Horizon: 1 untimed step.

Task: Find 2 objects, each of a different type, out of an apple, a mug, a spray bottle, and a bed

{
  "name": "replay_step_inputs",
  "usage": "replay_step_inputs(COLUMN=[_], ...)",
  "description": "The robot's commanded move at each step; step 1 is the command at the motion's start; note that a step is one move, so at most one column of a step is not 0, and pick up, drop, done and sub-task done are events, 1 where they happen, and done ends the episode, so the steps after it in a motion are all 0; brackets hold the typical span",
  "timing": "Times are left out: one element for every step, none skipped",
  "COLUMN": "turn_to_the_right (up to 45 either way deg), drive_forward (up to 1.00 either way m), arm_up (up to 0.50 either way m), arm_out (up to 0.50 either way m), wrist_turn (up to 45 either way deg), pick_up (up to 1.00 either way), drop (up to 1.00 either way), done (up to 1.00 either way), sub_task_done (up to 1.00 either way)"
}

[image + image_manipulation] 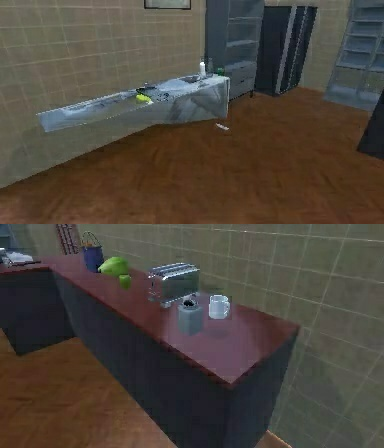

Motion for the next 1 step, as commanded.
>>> replay_step_inputs(turn_to_the_right=[45.0], drive_forward=[0.0], arm_up=[0.0], arm_out=[0.0], wrist_turn=[0.0], pick_up=[0.0], drop=[0.0], done=[0.0], sub_task_done=[0.0])
